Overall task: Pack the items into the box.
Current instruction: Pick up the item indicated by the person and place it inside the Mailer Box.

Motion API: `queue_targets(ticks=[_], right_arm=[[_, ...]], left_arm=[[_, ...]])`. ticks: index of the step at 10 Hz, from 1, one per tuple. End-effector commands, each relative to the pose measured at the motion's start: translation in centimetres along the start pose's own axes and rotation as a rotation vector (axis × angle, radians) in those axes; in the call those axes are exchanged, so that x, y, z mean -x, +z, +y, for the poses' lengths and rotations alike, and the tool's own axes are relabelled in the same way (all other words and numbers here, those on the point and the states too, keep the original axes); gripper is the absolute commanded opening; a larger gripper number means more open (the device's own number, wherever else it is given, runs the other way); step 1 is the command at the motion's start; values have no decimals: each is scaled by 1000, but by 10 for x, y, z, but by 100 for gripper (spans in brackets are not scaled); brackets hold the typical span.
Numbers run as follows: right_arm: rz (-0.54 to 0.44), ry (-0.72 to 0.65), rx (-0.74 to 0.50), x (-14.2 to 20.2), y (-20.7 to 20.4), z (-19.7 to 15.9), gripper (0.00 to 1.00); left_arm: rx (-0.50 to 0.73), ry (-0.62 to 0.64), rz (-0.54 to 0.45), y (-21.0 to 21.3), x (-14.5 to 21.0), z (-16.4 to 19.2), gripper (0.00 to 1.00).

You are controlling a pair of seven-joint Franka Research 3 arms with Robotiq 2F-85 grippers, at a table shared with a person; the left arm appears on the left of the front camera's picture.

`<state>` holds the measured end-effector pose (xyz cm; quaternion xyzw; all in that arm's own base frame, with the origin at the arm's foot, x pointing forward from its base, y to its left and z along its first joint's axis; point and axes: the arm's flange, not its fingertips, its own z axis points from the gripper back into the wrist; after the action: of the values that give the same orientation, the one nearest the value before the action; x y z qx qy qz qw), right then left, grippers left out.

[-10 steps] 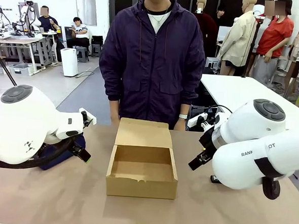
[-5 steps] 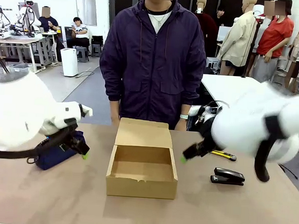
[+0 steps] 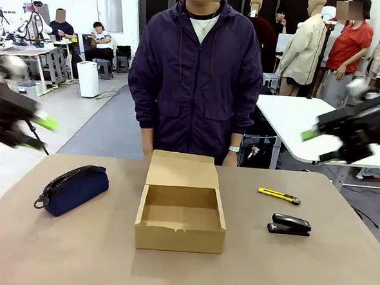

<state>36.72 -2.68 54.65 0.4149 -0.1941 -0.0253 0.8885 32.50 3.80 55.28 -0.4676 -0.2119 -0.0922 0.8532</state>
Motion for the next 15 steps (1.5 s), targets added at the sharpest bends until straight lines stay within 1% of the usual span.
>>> queue_targets(ticks=[1,2,3,4,5,6,7,15], right_arm=[[-239,-204,-111,19,45,-52,100],[-367,-301,-160,37,76,-82,100],[-463,-421,-225,58,98,-116,100],[-525,-509,-272,78,110,-141,100],[-583,-578,-287,92,116,-159,100],[-622,-604,-197,99,113,-164,100],[-525,-559,-230,61,146,-157,100],[-525,-559,-230,61,146,-157,100]], left_arm=[[99,228,-322,57,42,59,100],[124,317,-441,91,69,89,100],[167,410,-601,123,102,120,100],[192,475,-700,143,125,142,100],[204,518,-743,152,142,159,100],[122,445,-557,165,109,129,100],[122,445,-557,165,109,129,100],[122,445,-557,165,109,129,100]])
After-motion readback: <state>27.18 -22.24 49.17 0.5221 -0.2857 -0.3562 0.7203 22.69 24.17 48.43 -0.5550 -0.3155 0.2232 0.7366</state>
